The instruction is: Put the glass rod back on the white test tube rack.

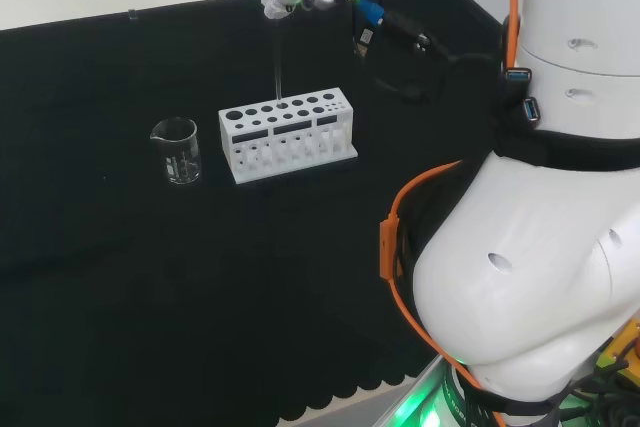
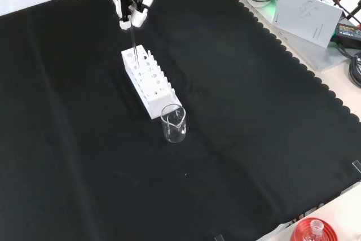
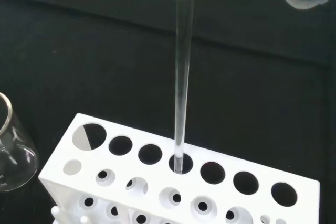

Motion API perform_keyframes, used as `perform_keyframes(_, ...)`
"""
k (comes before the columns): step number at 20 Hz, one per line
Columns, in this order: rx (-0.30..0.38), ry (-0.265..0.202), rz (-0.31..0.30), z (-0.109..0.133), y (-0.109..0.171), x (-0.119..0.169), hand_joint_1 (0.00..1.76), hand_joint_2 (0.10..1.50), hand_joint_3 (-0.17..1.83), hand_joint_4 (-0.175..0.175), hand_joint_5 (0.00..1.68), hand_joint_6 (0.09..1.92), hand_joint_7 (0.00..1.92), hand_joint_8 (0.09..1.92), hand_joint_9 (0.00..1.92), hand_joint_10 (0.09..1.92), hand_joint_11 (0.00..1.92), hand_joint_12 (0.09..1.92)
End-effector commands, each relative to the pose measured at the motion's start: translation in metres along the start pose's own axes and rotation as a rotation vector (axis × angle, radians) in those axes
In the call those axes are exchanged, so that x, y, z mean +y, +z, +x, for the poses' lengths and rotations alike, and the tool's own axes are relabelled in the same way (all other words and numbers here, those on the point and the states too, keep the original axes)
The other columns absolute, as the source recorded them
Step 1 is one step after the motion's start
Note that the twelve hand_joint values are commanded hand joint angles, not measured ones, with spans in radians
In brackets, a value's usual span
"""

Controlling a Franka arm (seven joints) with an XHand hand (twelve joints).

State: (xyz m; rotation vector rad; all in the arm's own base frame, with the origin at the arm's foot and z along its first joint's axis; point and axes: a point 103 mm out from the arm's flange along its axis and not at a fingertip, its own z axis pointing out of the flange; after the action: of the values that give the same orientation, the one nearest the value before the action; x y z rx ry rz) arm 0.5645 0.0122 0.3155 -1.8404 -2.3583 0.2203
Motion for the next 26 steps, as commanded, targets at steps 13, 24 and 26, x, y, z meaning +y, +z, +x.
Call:
perform_keyframes(13, -0.02, -0.017, 0.043, -0.01, 0.022, 0.01, 1.33, 1.01, -0.17, -0.173, 1.46, 0.09, 1.64, 0.09, 1.82, 0.09, 1.68, 0.36)
perform_keyframes(24, -0.019, -0.047, 0.068, -0.007, 0.037, 0.018, 1.33, 1.01, -0.17, -0.172, 1.46, 0.09, 1.64, 0.09, 1.82, 0.09, 1.68, 0.36)
perform_keyframes(26, -0.018, -0.05, 0.07, -0.006, 0.039, 0.019, 1.33, 1.01, -0.17, -0.172, 1.46, 0.09, 1.64, 0.09, 1.82, 0.09, 1.68, 0.36)
